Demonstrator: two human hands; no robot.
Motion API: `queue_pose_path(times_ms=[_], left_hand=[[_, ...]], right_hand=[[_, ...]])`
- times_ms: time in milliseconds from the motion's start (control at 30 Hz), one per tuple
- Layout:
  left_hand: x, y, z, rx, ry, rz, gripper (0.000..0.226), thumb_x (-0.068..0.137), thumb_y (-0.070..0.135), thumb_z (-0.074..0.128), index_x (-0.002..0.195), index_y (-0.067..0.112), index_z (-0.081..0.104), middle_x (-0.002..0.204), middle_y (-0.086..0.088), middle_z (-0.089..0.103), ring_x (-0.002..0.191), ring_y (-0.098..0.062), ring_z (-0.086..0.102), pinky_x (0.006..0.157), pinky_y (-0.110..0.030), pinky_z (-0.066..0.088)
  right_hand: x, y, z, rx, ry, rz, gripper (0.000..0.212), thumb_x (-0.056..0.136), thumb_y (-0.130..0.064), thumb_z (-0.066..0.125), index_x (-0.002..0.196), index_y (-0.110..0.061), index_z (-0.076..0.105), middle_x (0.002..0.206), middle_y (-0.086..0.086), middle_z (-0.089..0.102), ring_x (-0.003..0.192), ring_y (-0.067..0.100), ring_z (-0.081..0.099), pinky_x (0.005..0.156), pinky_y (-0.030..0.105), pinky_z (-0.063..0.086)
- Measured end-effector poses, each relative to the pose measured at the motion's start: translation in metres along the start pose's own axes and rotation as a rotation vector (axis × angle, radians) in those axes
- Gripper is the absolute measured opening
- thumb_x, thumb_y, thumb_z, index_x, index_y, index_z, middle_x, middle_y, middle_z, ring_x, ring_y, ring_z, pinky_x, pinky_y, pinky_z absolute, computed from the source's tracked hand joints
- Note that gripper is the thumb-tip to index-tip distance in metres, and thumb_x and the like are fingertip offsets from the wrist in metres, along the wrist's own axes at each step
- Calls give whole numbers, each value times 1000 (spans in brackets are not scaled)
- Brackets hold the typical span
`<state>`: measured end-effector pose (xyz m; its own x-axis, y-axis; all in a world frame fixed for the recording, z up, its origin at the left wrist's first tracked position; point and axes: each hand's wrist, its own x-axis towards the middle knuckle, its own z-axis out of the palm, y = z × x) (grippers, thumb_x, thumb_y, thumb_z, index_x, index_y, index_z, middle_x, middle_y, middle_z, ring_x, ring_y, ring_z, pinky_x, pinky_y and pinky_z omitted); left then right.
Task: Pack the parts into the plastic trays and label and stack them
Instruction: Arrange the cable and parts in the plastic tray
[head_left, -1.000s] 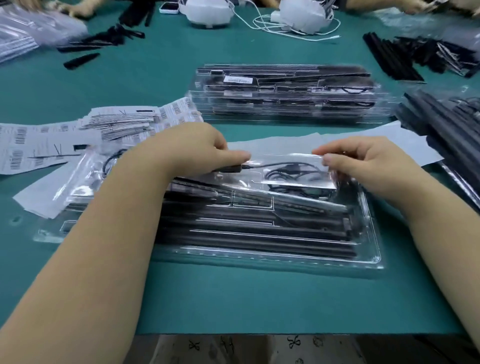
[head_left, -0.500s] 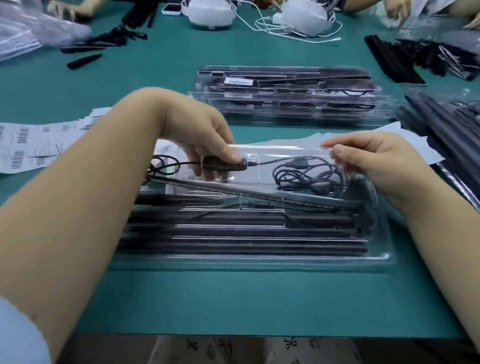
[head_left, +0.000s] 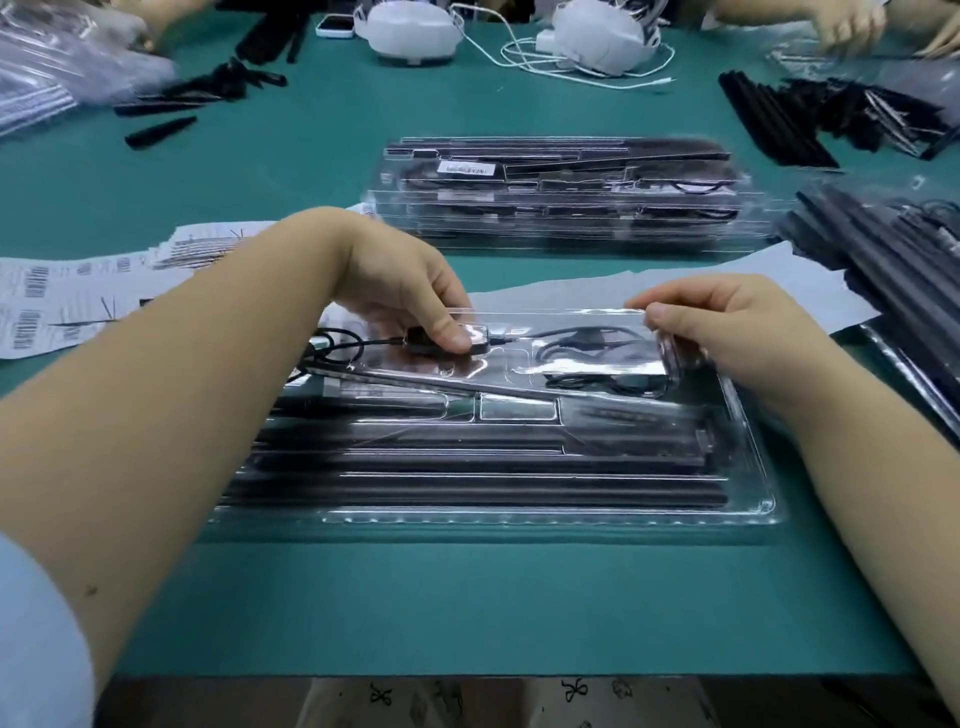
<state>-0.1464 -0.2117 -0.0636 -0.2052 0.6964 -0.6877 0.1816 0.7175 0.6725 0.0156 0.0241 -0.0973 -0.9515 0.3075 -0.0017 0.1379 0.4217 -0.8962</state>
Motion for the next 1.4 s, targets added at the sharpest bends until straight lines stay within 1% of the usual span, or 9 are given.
queue_pose_path(times_ms=[67,200,333,500,667,833,1000,1200,1400], left_hand=[[-2,4,4,18,38,-3,18,76,29,72,79,12,77,75,-8,70,61,-17,65,54,-26,54],[1,21,14,165,315,-83,65,76,71,52,75,10,74,72,-5,73,61,-22,68,64,-31,56],[17,33,36,575,751,-134,67,88,72,28,62,14,52,61,-1,53,57,-17,53,59,-30,38],[32,27,53,670,964,-62,69,94,64,19,52,12,35,53,-4,40,51,-21,42,50,-28,27],[21,17,46,666,920,43,62,92,64,29,56,14,34,51,-2,39,49,-19,39,51,-29,27],[-36,-12,12,478,742,-74,47,80,69,46,78,30,72,78,13,68,77,-4,60,71,-27,42],[-63,-33,-3,421,652,-188,38,69,67,59,82,34,74,86,13,71,85,-7,62,77,-29,46],[-87,-74,-9,-114,814,76,37,63,29,77,100,27,71,91,-2,74,76,-9,70,61,-22,55],[-86,-99,11,-566,750,139,51,61,6,73,110,14,64,79,-13,73,72,-19,71,60,-17,54]], right_hand=[[0,0,0,8,1,5,24,89,-18,62,81,-37,75,84,8,71,73,13,58,67,21,51],[0,-1,1,44,39,-19,25,88,-13,60,76,-30,75,68,3,65,63,14,54,61,21,50],[2,0,2,-33,155,-55,23,88,-22,60,69,-23,73,61,-6,66,47,4,49,44,11,41],[3,2,-3,-96,199,-40,30,92,-33,59,68,-19,69,59,-4,67,38,5,48,40,14,40],[9,8,-9,-63,218,-25,27,90,-34,61,71,-17,70,50,-3,59,34,11,47,36,18,39],[17,14,-20,87,345,3,26,90,-32,61,69,-18,69,48,-5,57,34,9,45,35,16,36],[18,18,-19,72,296,9,26,90,-31,62,69,-17,69,46,-4,56,33,9,43,34,17,36],[19,21,-32,126,346,44,26,90,-34,61,71,-18,70,46,-7,54,33,6,41,34,14,34],[19,23,-35,118,350,63,26,90,-38,61,72,-20,71,48,-9,56,34,4,41,34,11,33]])
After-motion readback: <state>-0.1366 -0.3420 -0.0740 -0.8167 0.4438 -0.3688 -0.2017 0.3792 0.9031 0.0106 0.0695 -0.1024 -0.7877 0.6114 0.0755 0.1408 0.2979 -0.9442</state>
